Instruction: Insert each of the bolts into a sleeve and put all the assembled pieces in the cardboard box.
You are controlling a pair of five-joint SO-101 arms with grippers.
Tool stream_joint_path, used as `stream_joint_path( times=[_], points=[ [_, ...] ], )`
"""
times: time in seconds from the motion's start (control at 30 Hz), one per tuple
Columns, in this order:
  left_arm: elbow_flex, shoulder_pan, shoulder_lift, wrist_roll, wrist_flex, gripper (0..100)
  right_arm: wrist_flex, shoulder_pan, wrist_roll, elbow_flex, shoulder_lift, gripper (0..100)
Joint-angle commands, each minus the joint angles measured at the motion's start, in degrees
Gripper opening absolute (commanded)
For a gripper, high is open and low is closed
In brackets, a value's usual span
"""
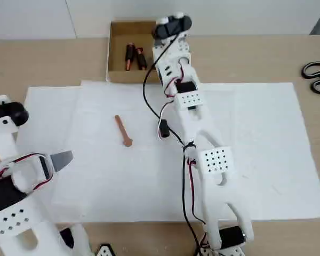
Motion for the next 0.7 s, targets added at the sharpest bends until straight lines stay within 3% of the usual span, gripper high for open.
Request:
stream_joint_path(
  times=[0.0,0.17,0.37,0.67],
  points=[
    [-0.5,-0.2,-1.0,-0.3,-0.9,37,10.7,0.3,0.3,-14.8,-2.2,18.0],
    [-0.5,-0.2,-1.0,-0.3,-0.9,37,29.3,-0.3,0.4,-34.9,-2.2,18.0],
    [-0.5,-0.2,-1.0,-0.3,-0.9,37,40.8,-0.4,0.4,-34.3,-10.7,18.0],
    [-0.5,-0.2,-1.0,-0.3,-0.9,37,74.3,-0.6,0.4,-34.1,-28.2,18.0]
  ],
)
